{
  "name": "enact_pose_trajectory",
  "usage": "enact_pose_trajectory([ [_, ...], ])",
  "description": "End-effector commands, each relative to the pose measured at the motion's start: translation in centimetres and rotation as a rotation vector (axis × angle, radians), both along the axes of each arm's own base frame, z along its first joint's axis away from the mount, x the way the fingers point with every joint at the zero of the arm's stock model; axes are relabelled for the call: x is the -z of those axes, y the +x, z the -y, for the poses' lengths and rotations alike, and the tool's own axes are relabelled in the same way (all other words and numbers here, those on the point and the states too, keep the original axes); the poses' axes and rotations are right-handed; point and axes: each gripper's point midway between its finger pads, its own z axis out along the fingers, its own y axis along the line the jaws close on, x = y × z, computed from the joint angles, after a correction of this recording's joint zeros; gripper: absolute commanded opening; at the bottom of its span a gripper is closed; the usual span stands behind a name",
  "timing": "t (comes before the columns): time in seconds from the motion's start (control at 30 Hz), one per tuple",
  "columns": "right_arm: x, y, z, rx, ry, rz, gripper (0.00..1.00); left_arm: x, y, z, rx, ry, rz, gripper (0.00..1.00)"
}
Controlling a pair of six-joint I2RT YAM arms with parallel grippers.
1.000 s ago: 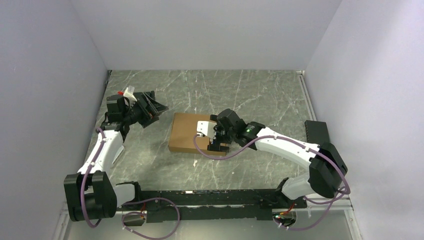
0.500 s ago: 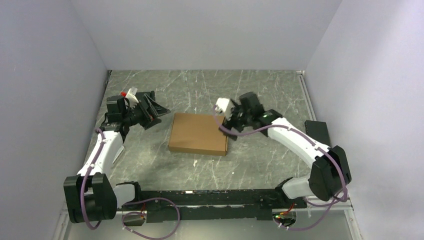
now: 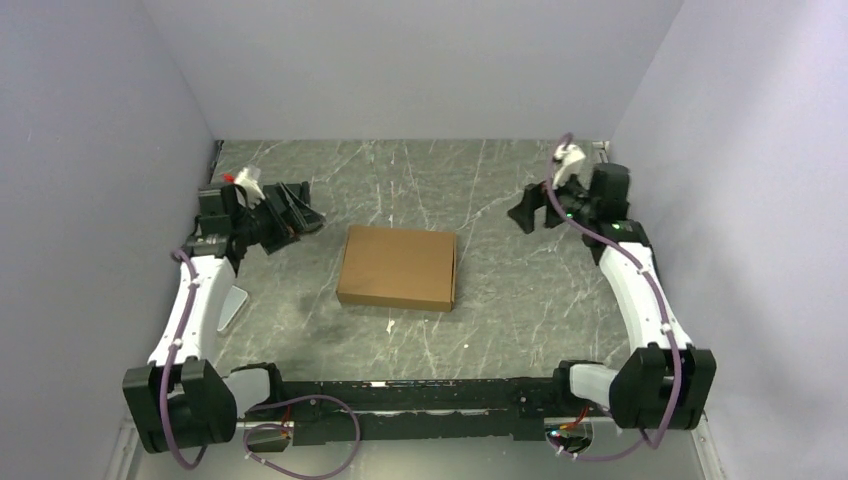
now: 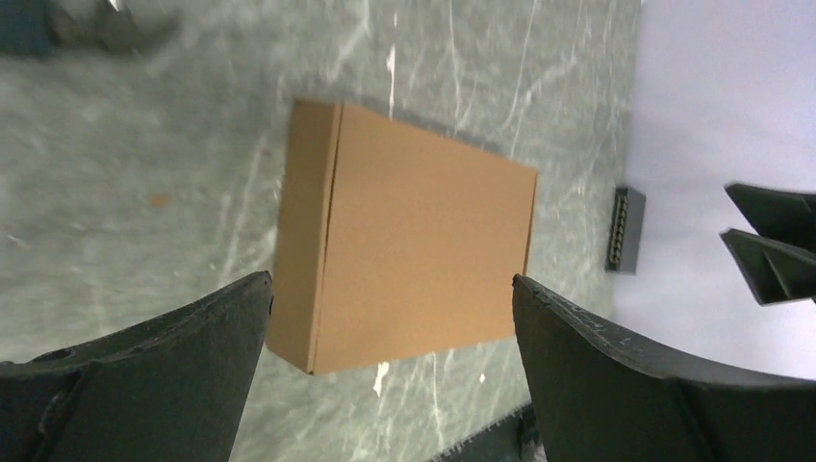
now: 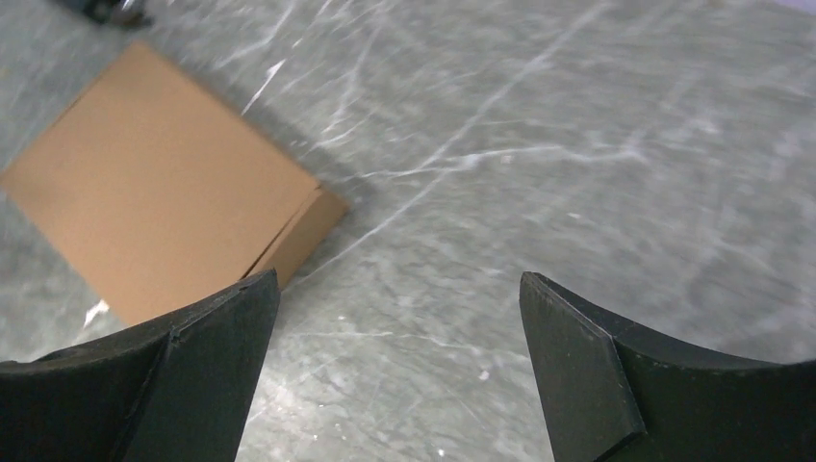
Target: Fold the paper box
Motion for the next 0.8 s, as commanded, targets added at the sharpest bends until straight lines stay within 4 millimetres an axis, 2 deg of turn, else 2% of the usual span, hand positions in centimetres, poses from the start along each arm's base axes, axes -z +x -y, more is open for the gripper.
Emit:
enact_pose_trajectory([
  [0.0, -5.1, 0.3, 3.5, 0.127, 0.11, 0.108, 1.0, -6.6, 0.8, -3.3, -0.078, 0.177, 0.19, 0.99],
  [0.13, -6.9, -0.8, 4.9, 0.122, 0.109, 0.148, 1.0, -8.3, 0.4, -3.5, -0.046, 0.225, 0.226, 0.99],
  [0.23, -8.2, 0.0, 6.6, 0.299, 0.193, 0.126, 1.0, -9.2, 0.0, -3.0, -0.021, 0.214, 0.259, 1.0],
  [0.33, -8.8, -0.2, 7.4, 0.348, 0.209, 0.126, 1.0, -9.8, -0.4, -2.4, 0.013, 0.199, 0.279, 1.0],
  [0.77, -8.7, -2.5, 9.8, 0.426, 0.158, 0.171, 1.0, -9.5, -0.9, -1.0, 0.116, 0.167, 0.328, 1.0],
])
